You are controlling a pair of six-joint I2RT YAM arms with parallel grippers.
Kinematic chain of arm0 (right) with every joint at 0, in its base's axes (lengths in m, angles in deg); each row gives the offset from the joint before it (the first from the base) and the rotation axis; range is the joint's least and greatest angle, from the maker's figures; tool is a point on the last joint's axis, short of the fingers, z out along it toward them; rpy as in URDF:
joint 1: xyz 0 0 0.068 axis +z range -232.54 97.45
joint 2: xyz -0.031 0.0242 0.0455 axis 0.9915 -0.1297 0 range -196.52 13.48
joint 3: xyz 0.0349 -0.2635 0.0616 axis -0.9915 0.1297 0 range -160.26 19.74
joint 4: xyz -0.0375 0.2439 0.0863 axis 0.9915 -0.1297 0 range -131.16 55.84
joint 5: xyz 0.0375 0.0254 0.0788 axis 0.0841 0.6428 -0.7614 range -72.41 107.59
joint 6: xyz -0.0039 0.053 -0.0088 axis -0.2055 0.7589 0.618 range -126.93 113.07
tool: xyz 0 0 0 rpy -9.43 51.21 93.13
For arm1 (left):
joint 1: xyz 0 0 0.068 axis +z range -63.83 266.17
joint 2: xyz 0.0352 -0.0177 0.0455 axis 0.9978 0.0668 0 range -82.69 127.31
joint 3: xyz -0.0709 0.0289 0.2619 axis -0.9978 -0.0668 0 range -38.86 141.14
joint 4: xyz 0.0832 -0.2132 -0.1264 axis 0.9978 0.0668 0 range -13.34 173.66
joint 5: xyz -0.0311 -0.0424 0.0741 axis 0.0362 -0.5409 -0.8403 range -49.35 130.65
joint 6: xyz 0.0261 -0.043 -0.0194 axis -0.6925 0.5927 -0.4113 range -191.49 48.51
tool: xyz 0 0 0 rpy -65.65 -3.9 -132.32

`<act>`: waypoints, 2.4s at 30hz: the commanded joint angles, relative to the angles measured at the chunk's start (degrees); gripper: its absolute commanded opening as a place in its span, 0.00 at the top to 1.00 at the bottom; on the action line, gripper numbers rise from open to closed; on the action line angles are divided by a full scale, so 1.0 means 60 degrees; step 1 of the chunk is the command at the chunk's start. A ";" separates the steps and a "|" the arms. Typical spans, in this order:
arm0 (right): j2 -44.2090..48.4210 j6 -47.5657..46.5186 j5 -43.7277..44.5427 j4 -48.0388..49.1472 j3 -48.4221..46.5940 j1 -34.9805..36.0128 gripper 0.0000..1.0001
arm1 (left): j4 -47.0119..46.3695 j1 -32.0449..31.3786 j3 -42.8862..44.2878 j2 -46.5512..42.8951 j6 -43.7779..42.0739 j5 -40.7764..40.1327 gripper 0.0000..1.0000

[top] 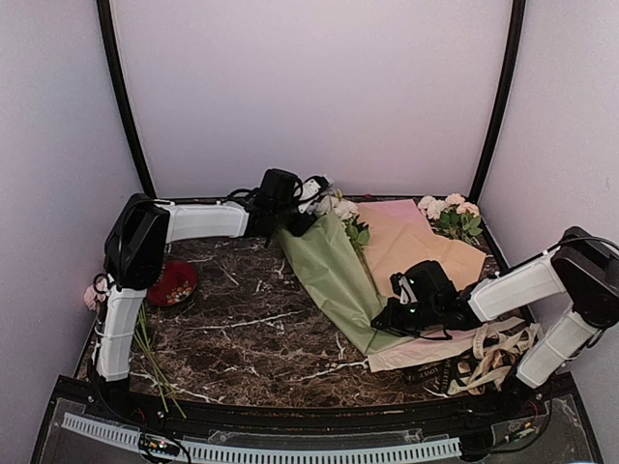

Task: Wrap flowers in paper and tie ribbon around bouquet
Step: Adjust the two-thirds folded wrapping paper at the center of the board, then pick up the two-thirds-folded wrapping paper from the center of the board.

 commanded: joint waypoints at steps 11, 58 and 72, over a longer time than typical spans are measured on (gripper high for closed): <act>-0.0083 0.0515 0.0182 -0.0294 0.0289 0.0101 1.00 | -0.0128 -0.1758 -0.3573 -0.4265 -0.0267 0.0231 0.45; 0.5650 0.3683 0.4291 -0.8674 -0.0818 0.0145 0.50 | -0.0179 -0.3229 -0.3027 0.0035 0.0404 0.1771 0.55; 0.6200 0.4351 0.3205 -0.6840 0.0655 -0.1458 0.36 | -0.0036 -0.3229 -0.3054 -0.0016 0.0334 0.1817 0.55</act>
